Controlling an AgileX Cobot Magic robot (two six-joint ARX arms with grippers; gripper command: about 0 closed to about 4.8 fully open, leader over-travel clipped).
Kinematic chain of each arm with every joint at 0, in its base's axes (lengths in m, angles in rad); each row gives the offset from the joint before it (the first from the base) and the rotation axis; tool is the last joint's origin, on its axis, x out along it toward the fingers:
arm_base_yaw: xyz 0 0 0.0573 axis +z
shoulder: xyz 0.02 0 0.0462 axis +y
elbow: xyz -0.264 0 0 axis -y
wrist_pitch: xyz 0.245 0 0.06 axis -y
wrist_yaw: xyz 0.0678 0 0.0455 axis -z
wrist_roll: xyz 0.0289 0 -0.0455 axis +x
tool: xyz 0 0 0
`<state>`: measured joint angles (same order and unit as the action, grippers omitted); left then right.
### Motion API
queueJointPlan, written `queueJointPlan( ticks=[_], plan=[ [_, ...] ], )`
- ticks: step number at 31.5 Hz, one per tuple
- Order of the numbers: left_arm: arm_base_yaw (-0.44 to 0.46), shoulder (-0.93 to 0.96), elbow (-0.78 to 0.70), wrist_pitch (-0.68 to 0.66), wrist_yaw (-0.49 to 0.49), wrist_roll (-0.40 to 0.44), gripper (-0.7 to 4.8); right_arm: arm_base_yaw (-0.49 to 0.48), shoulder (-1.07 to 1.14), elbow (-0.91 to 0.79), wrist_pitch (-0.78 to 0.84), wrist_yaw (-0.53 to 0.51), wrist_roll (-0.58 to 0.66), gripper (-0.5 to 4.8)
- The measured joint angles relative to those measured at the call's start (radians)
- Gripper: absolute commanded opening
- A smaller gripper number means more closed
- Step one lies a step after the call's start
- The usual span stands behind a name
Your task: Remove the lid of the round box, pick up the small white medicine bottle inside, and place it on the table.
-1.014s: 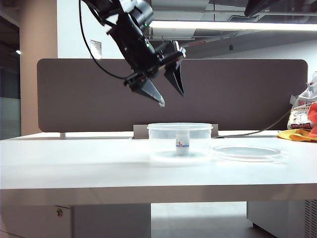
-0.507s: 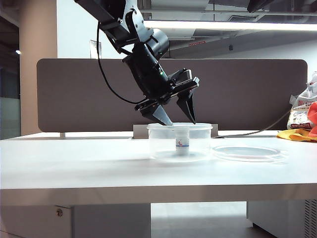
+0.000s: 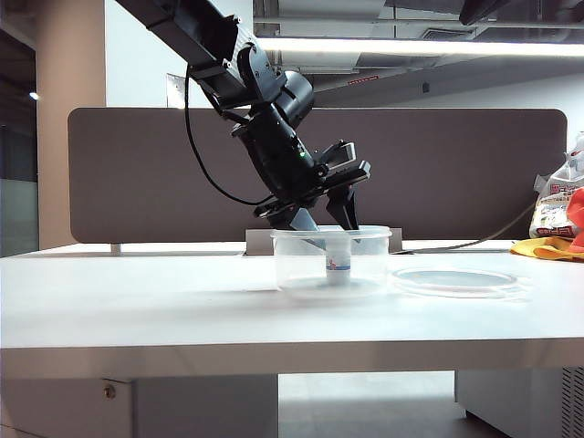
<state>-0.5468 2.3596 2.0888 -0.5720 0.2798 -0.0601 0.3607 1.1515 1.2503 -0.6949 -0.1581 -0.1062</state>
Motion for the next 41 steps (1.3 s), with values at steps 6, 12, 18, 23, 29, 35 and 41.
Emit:
queueJointPlan(
  ticks=[6, 12, 18, 23, 29, 35, 41],
  plan=[
    [0.000, 0.000, 0.000, 0.000, -0.010, 0.000, 2.38, 0.000, 0.000, 0.000, 0.000, 0.000, 0.000, -0.03],
    [0.001, -0.002, 0.007, 0.012, -0.015, -0.001, 1.73, 0.000, 0.000, 0.000, 0.000, 0.001, 0.000, -0.03],
    [-0.001, 0.000, 0.006, 0.006, -0.014, 0.002, 1.73, 0.000, 0.000, 0.000, 0.000, 0.001, 0.000, -0.03],
    [0.000, -0.006, 0.008, -0.016, -0.014, 0.003, 1.73, 0.000, 0.000, 0.000, 0.000, 0.001, 0.000, -0.03],
    [0.000, -0.063, 0.004, -0.054, -0.082, 0.063, 1.73, 0.000, 0.000, 0.000, 0.000, 0.001, 0.000, -0.03],
    [0.020, -0.171, 0.022, -0.047, -0.135, 0.088, 1.73, 0.000, 0.000, 0.000, 0.000, 0.001, 0.000, -0.03],
    [0.061, -0.179, 0.101, -0.201, -0.161, 0.109, 1.73, 0.000, 0.000, 0.000, 0.001, 0.001, 0.000, -0.03]
  ],
)
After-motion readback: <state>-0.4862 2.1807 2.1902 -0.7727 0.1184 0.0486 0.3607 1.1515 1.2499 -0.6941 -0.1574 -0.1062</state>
